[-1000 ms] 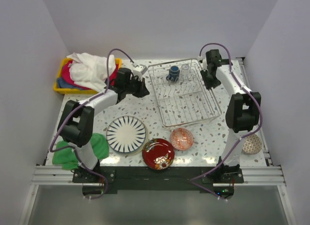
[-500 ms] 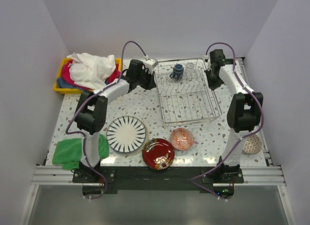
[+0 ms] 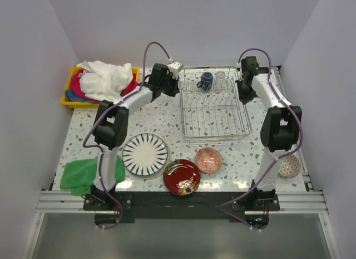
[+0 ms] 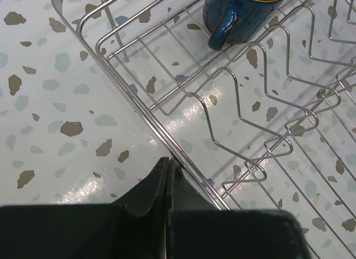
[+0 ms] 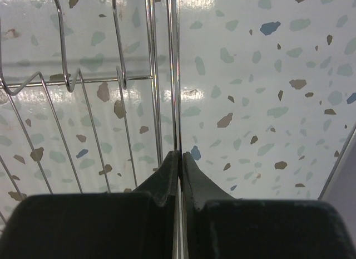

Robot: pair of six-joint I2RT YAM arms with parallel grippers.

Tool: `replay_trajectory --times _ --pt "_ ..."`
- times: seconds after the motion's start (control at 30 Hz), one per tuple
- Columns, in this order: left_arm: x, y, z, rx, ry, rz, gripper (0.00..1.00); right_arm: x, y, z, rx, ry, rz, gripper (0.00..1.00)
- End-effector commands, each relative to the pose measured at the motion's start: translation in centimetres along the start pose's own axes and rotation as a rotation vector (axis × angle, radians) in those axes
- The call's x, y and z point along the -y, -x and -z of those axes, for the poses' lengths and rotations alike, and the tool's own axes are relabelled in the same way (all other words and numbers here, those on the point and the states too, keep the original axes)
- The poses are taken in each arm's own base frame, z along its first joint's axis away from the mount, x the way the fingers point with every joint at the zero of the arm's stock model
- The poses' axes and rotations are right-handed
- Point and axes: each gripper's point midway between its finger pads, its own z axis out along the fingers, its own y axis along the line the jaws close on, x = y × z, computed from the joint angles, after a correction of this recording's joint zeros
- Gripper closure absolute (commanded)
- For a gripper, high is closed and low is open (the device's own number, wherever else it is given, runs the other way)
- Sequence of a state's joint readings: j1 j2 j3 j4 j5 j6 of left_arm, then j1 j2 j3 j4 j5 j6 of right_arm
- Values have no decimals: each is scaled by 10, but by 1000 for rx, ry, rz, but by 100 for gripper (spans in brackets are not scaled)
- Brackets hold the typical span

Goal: Load the mixed dishes into the dish rack

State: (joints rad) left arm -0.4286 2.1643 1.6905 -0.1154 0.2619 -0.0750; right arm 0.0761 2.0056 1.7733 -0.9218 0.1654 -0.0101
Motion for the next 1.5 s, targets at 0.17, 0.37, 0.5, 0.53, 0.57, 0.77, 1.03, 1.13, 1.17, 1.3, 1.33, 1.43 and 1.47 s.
replay_trajectory --times 0.17,0.37,0.5,0.53,0.57,0.77,1.03,1.13,1.17,1.3,1.33,1.43,1.47 --pt "7 35 36 90 25 -19 72 -7 15 45 110 31 43 33" --pt "-31 32 91 91 190 -31 48 7 11 105 238 22 93 24" --pt "-41 11 123 47 225 -64 44 -28 -36 127 292 269 400 25" --pt "-41 8 128 45 223 -77 44 -46 -41 136 354 373 466 24" --pt "-41 -5 132 24 220 -76 44 -54 -51 145 390 423 525 24" --pt "-34 -24 152 28 206 -104 44 -103 -136 163 436 612 991 27" --pt "-36 -29 155 25 201 -128 44 -132 -227 142 385 688 1491 35" --pt "-38 -29 158 25 211 -136 44 -136 -241 130 374 669 1571 35" --pt "-40 -31 159 22 216 -137 44 -139 -244 128 372 674 1595 35" --pt "-42 -35 162 18 221 -142 44 -146 -251 115 360 674 1672 34" --pt "-43 -36 163 16 225 -142 44 -149 -253 113 356 675 1704 34" --pt "-44 -39 164 7 229 -144 44 -156 -257 102 340 674 1748 34" --pt "-43 -41 164 2 225 -144 44 -158 -258 101 336 678 1748 35"
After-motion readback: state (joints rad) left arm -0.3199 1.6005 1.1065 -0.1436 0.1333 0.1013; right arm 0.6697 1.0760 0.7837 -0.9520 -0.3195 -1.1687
